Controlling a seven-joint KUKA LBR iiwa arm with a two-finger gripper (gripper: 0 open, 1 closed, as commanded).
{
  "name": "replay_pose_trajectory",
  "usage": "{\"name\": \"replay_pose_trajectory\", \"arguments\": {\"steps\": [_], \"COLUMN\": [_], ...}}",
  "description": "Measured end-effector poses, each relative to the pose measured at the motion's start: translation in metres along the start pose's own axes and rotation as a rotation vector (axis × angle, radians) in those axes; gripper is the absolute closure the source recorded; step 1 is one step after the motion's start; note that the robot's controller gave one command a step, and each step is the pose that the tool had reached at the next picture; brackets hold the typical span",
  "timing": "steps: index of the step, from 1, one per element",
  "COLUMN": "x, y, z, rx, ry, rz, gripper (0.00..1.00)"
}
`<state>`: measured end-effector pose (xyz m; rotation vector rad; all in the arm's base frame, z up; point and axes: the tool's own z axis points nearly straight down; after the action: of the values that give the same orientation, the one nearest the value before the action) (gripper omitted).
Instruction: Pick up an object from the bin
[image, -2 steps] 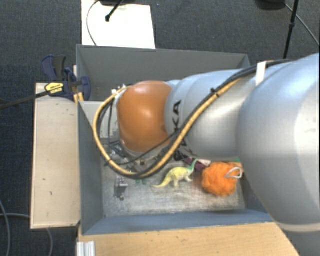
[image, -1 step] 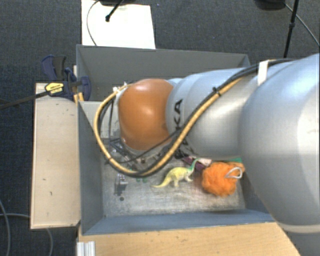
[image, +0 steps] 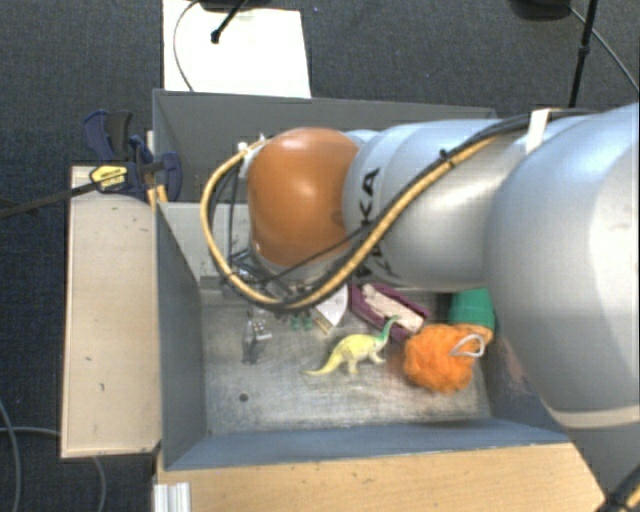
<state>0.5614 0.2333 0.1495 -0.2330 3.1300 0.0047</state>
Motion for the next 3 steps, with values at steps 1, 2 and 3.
{"name": "replay_pose_trajectory", "arguments": {"steps": [1,2,3], "x": [0.004,0.017,0.018], "y": [-0.017,-0.021,-0.074], "z": [-0.002,-0.003,0.010], "rx": [0.003,0.001,0.001], "ry": [-0.001,0.004,0.000], "rz": [-0.014,-0.018,-0.102], "gripper": [0.00,0.00,0.00]}}
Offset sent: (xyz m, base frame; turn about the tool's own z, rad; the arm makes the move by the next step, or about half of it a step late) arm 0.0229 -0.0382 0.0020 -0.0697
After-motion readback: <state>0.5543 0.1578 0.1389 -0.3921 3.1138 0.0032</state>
